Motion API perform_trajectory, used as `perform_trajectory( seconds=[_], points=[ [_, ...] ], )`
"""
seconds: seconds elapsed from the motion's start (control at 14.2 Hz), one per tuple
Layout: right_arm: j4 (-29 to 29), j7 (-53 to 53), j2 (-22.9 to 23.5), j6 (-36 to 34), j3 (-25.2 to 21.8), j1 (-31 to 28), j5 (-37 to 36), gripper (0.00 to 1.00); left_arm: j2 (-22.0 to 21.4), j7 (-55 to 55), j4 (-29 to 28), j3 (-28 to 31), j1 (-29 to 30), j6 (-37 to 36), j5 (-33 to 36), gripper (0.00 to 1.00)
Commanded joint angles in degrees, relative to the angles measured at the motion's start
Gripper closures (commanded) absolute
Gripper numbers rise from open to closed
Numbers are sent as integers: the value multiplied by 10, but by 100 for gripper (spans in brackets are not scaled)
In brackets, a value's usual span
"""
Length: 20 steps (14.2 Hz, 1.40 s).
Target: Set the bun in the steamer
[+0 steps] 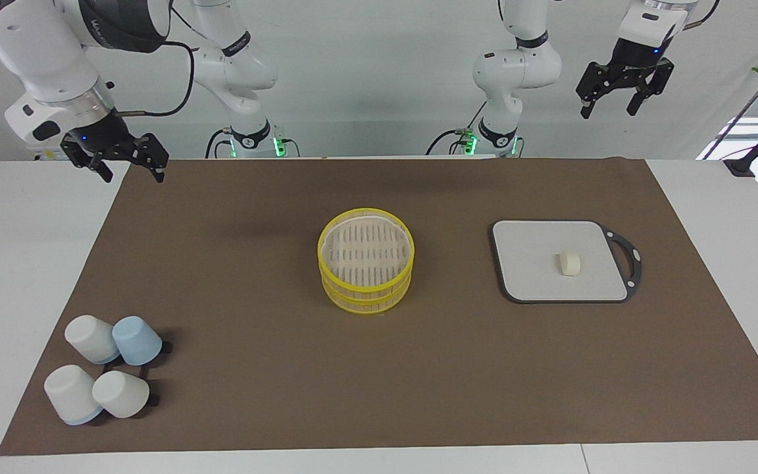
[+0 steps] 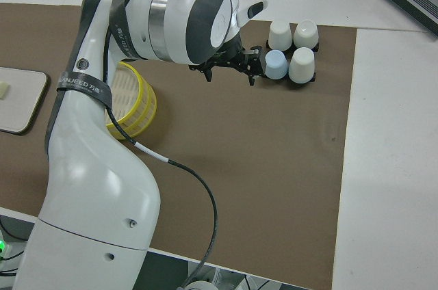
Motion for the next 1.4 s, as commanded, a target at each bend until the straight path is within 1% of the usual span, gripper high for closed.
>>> perform_trajectory(
  seconds=[0.0, 0.91, 1.05, 1.12, 1.33],
  points=[
    [-6, -12, -6, -8, 2, -2, 1, 0, -12, 4, -7, -1, 4, -7, -7, 0],
    [-16, -13, -10, -6, 4, 2, 1, 0, -12, 4, -7, -1, 4, -7, -7, 0],
    [-15, -9, -10, 1, 4, 14, 1, 0, -12, 4, -7, -1, 4, -7, -7, 0],
    [-16, -4, -9, 18, 5, 27, 1, 0, -12, 4, -7, -1, 4, -7, -7, 0],
    [-14, 61, 2, 46, 5, 75, 12, 0, -12, 4, -7, -1, 1, -7, -7, 0]
  ],
)
